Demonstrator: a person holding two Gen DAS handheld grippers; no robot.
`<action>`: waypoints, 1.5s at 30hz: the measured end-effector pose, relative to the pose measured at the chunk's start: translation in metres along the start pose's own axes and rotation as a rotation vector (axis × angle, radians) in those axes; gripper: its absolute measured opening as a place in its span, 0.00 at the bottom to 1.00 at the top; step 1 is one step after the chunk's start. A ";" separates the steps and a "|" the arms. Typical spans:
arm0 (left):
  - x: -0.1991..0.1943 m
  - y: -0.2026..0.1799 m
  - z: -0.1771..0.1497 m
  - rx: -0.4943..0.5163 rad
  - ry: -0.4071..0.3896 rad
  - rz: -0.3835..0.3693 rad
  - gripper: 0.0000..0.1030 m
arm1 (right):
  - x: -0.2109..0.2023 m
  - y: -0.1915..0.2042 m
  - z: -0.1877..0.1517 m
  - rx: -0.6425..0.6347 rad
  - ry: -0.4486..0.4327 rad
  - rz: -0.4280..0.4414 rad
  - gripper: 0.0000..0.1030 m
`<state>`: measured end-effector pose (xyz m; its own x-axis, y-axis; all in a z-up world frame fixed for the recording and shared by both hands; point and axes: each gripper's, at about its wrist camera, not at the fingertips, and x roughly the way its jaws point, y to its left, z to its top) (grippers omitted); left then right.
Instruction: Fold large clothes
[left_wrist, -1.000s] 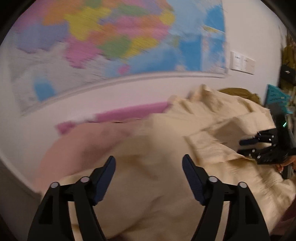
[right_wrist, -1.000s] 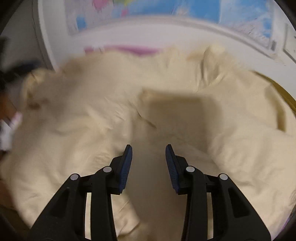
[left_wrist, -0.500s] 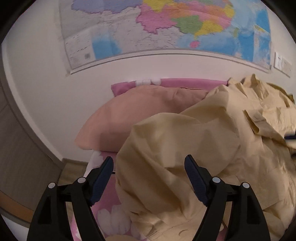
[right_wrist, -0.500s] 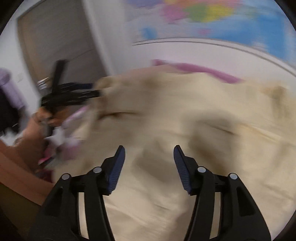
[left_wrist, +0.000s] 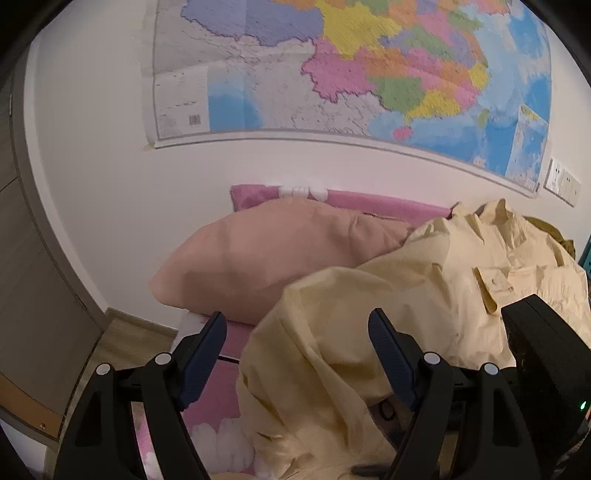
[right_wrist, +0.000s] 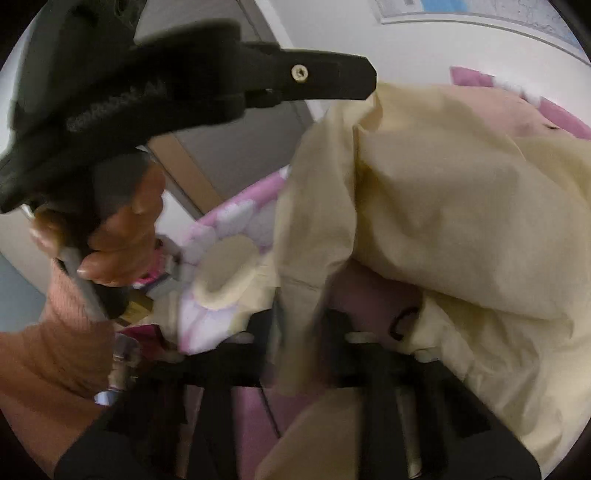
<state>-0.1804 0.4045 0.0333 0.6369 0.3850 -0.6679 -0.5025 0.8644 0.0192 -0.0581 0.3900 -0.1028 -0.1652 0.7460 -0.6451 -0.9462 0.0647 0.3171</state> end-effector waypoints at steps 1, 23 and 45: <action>-0.006 0.003 0.003 -0.008 -0.018 -0.007 0.74 | -0.014 0.004 0.003 -0.018 -0.029 -0.001 0.09; 0.045 -0.154 -0.003 0.274 0.063 -0.211 0.76 | -0.339 -0.161 -0.164 0.362 -0.068 -0.654 0.10; 0.076 -0.191 0.002 0.292 0.095 -0.286 0.81 | -0.269 -0.150 -0.054 0.289 -0.220 -0.290 0.61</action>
<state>-0.0348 0.2691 -0.0199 0.6631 0.0967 -0.7423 -0.1178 0.9927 0.0241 0.1137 0.1440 -0.0143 0.1870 0.7910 -0.5825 -0.8230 0.4500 0.3468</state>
